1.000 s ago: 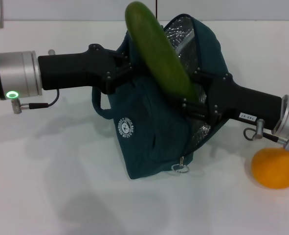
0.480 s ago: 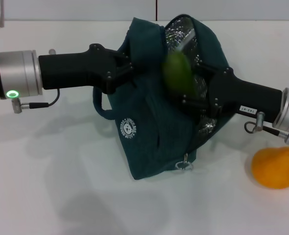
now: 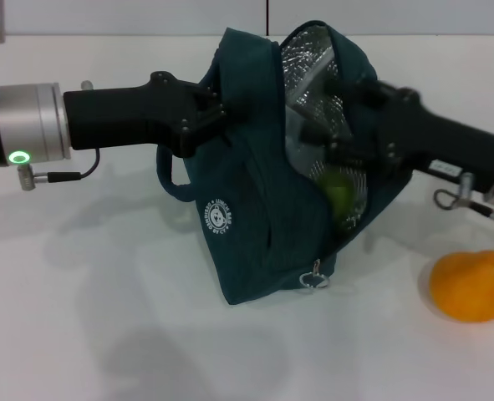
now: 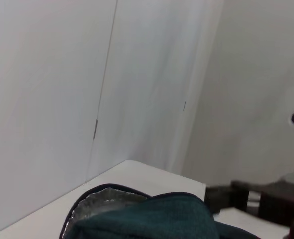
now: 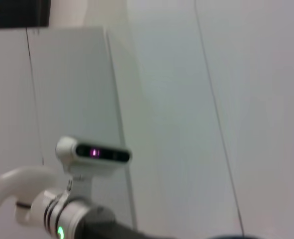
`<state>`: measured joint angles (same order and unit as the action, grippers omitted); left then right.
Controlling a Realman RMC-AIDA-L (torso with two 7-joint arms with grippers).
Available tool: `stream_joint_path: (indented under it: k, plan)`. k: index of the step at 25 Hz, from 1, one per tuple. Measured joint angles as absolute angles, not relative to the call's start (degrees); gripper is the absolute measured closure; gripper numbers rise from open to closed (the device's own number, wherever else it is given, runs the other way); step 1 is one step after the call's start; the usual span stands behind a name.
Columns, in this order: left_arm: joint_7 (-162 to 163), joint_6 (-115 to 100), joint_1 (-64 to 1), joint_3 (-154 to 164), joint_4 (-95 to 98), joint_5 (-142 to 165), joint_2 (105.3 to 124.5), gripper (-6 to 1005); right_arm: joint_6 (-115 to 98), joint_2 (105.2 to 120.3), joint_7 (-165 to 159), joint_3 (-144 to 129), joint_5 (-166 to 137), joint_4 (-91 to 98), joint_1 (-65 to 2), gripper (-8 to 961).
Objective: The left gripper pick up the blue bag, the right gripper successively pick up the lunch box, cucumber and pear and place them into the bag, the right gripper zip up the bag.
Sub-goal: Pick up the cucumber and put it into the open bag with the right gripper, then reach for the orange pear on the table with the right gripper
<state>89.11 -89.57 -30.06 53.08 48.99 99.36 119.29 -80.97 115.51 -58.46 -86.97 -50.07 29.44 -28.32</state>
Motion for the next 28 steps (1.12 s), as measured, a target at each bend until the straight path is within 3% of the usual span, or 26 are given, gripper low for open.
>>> stream_joint_path:
  k: [9, 16, 19, 28]
  plan:
    - [89.1, -89.6, -29.7, 52.9, 49.0, 99.6, 119.18, 880, -87.2, 114.62, -59.2, -77.6, -50.6, 31.1, -24.5, 167]
    - [88.8, -89.6, -29.4, 52.8, 49.0, 99.7, 119.09, 879, -95.9, 108.72, -58.6, -76.6, -57.6, 32.7, -17.0, 215]
    - [88.7, -89.6, -29.4, 52.9, 49.0, 99.9, 119.08, 879, -97.3, 107.40, -55.9, -75.6, -62.5, 31.6, -12.9, 230]
    - [88.6, -89.7, -29.8, 53.3, 48.7, 100.1, 119.33, 878, -103.0, 108.96, -40.0, -59.3, -75.7, 22.9, -5.5, 265]
